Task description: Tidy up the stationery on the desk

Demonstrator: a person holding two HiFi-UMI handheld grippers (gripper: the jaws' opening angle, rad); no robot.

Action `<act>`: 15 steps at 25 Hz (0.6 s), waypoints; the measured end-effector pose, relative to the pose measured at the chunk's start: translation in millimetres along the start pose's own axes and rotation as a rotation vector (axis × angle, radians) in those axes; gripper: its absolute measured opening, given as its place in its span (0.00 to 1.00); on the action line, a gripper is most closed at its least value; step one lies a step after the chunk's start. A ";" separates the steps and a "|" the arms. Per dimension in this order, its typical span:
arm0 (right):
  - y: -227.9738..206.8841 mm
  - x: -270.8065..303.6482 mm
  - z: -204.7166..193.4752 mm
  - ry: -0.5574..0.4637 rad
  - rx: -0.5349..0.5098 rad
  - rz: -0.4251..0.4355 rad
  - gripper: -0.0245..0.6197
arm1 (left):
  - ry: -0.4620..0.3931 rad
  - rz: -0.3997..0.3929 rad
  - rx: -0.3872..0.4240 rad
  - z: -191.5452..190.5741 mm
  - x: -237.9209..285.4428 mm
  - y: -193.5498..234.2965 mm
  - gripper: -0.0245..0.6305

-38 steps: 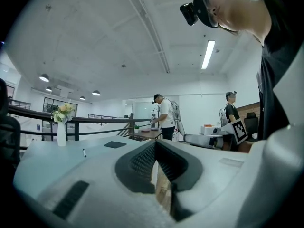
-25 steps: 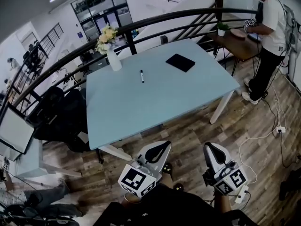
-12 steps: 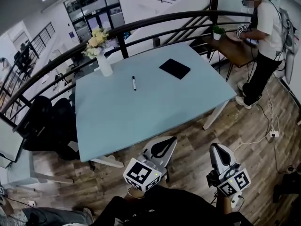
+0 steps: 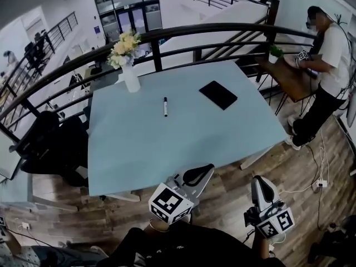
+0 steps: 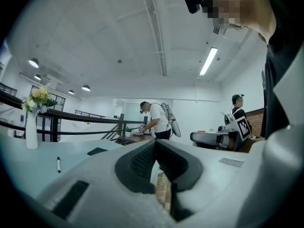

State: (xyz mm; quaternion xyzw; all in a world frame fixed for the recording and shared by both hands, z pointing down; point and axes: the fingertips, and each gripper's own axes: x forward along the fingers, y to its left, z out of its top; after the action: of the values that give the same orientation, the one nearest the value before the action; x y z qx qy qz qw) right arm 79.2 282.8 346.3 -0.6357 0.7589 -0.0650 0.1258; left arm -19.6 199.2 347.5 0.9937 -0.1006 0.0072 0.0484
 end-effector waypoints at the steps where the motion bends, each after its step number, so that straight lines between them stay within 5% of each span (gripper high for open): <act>1: -5.4 8.9 2.6 -0.004 -0.006 0.008 0.04 | 0.002 0.004 0.000 2.3 5.9 8.6 0.03; 15: -46.3 113.9 10.7 0.027 -0.007 -0.013 0.04 | -0.001 -0.003 -0.015 26.2 55.0 114.0 0.03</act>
State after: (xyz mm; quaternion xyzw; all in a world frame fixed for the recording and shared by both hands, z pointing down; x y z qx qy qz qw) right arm 107.8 163.3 335.7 -0.6400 0.7566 -0.0718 0.1128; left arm 11.6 74.6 333.5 0.9935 -0.0990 0.0058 0.0558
